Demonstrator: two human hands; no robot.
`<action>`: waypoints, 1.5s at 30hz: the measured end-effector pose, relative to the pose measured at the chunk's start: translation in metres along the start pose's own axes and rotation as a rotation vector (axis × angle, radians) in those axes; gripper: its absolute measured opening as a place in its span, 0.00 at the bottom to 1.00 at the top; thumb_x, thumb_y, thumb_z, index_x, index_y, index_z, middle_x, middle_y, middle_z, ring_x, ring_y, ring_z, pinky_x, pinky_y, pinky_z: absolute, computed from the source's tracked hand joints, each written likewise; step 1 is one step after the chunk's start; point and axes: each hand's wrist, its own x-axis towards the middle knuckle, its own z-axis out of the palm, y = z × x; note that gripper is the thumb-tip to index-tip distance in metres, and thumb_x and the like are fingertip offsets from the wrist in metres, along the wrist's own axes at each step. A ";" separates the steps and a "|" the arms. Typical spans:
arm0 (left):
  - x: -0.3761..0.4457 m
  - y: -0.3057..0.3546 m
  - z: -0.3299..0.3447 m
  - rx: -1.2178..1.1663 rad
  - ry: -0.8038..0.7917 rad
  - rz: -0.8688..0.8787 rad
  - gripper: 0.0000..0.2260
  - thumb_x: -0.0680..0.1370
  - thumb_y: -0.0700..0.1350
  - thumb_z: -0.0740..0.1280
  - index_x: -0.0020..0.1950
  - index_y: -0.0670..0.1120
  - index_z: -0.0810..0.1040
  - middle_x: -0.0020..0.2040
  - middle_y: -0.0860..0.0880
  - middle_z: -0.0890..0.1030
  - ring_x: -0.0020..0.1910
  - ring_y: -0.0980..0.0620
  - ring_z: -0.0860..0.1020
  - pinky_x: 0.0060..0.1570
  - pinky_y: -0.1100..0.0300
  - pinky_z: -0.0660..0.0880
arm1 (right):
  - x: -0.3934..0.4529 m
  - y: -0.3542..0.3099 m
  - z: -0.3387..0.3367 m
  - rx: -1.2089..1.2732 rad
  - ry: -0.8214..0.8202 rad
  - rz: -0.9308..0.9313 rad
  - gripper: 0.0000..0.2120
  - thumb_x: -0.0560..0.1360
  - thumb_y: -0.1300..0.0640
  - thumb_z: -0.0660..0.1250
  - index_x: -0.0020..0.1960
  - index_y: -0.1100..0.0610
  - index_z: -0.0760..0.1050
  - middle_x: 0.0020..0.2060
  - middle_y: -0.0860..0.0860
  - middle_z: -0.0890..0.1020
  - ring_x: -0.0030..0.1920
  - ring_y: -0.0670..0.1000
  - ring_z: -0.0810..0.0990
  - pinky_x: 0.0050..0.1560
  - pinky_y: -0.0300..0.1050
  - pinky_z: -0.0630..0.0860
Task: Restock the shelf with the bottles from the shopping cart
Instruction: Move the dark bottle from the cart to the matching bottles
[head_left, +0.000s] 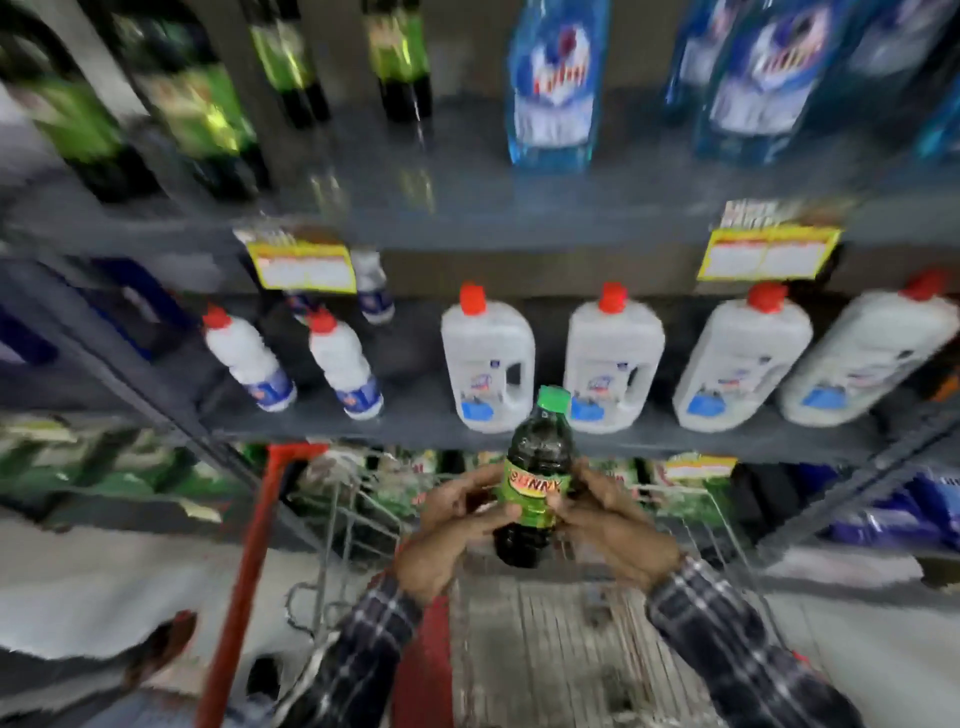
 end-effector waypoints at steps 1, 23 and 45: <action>-0.004 0.026 0.002 0.007 -0.002 0.075 0.22 0.70 0.40 0.75 0.63 0.43 0.79 0.60 0.42 0.83 0.61 0.46 0.80 0.61 0.53 0.77 | 0.000 -0.024 0.007 -0.025 -0.007 -0.076 0.21 0.75 0.61 0.68 0.67 0.58 0.72 0.63 0.58 0.81 0.64 0.59 0.78 0.64 0.56 0.76; 0.090 0.301 -0.063 0.064 0.113 0.606 0.21 0.76 0.35 0.68 0.69 0.45 0.73 0.66 0.46 0.79 0.68 0.48 0.75 0.69 0.50 0.69 | 0.140 -0.301 0.110 -0.270 0.028 -0.746 0.18 0.78 0.65 0.65 0.67 0.62 0.71 0.60 0.56 0.82 0.60 0.48 0.80 0.61 0.40 0.77; 0.136 0.308 -0.123 0.033 -0.038 0.333 0.30 0.72 0.20 0.57 0.69 0.44 0.69 0.60 0.48 0.80 0.60 0.53 0.79 0.55 0.61 0.76 | 0.209 -0.281 0.118 -0.489 0.210 -0.620 0.25 0.76 0.55 0.69 0.70 0.60 0.67 0.61 0.54 0.80 0.61 0.51 0.78 0.66 0.50 0.75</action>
